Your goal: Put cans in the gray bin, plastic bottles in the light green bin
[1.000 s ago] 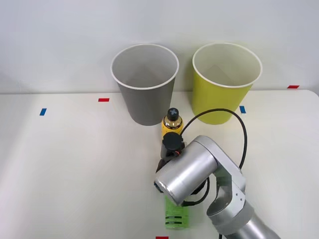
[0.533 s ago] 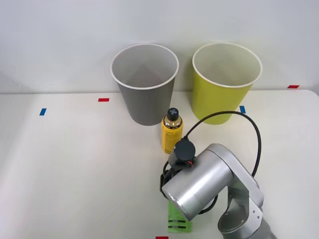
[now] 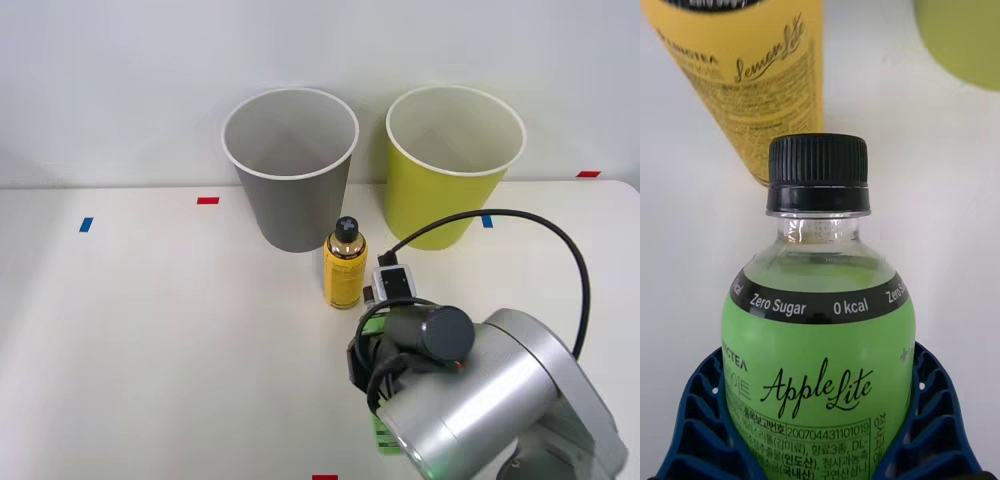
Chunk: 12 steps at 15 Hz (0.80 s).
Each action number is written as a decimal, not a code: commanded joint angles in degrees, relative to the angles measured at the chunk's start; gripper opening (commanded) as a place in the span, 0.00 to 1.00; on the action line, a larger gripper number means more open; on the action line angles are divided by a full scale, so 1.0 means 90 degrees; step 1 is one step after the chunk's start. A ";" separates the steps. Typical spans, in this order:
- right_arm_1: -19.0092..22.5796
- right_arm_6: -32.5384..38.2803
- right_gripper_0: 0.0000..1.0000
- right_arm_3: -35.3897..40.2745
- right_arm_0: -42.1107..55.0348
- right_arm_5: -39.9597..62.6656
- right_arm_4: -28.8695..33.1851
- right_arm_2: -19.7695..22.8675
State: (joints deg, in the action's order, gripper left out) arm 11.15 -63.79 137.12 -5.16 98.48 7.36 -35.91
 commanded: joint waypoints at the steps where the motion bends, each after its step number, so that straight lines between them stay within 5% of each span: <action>1: 0.0431 -0.0227 0.00 0.0849 0.0476 -0.0532 0.0286 0.0152; 7: 0.0548 -0.0149 0.00 0.1122 0.0622 -0.1723 0.1096 0.0377; 12: 0.0265 -0.0042 0.00 0.1132 0.0622 -0.3110 0.1311 0.1051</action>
State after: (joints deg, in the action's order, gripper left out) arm 14.40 -64.36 147.24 0.50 72.81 19.14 -28.00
